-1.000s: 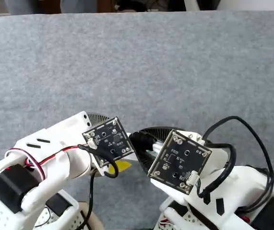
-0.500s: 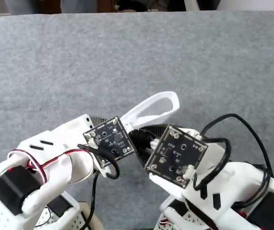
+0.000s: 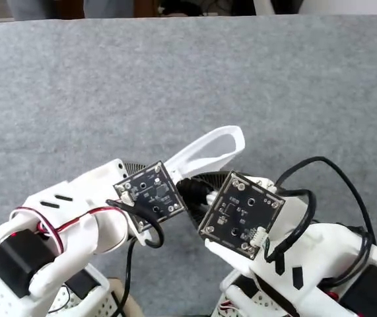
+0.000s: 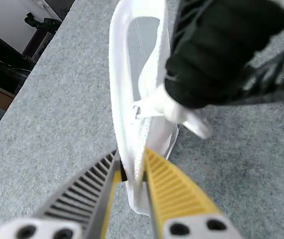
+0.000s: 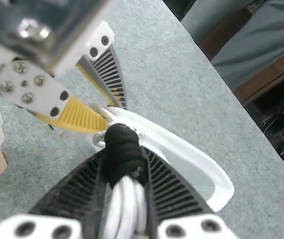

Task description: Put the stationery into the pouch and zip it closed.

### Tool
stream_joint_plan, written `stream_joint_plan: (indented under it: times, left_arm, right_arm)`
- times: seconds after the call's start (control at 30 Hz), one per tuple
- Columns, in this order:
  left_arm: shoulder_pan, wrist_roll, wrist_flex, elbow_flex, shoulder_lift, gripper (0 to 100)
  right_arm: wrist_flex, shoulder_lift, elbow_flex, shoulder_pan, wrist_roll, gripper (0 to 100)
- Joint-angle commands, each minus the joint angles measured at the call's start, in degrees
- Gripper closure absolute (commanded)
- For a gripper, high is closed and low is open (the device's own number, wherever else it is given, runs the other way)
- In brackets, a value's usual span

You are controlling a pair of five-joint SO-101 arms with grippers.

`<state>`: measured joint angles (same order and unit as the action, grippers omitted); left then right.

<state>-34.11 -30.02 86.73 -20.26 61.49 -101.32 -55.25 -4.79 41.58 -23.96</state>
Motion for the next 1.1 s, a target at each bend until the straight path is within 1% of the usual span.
stream_joint_plan:
  times: [0.0,0.1,0.17,0.37,0.53,0.63,0.8,0.97,1.07]
  left_arm:
    - [-0.40,0.62,1.49,2.07,0.53,97]
    - [-0.40,0.62,3.60,3.38,0.62,97]
    - [-0.40,0.62,4.66,4.97,0.62,97]
    - [-0.40,0.88,7.82,8.92,0.62,97]
    - [-0.40,0.88,11.87,13.23,0.62,97]
    - [-0.40,0.97,13.63,15.96,0.62,97]
    - [0.04,1.05,14.07,19.12,0.62,97]
    - [0.13,1.05,14.07,19.91,0.62,97]
    - [0.13,1.05,14.07,19.91,0.70,97]
  right_arm:
    - [1.76,-0.04,0.31,-4.84,0.35,98.6]
    - [4.22,-0.04,0.48,-10.64,0.26,98.6]
    - [4.92,-0.04,0.57,-12.84,0.26,98.6]
    - [4.48,-0.04,0.66,-14.24,0.35,98.6]
    - [4.48,0.04,2.86,-19.34,0.35,98.6]
    - [4.48,-0.04,5.23,-21.19,0.35,98.6]
    - [5.63,-0.04,8.22,-23.91,0.26,98.6]
    - [8.26,-0.04,9.98,-29.98,0.26,98.6]
    - [9.58,-0.04,12.09,-32.35,0.26,98.6]
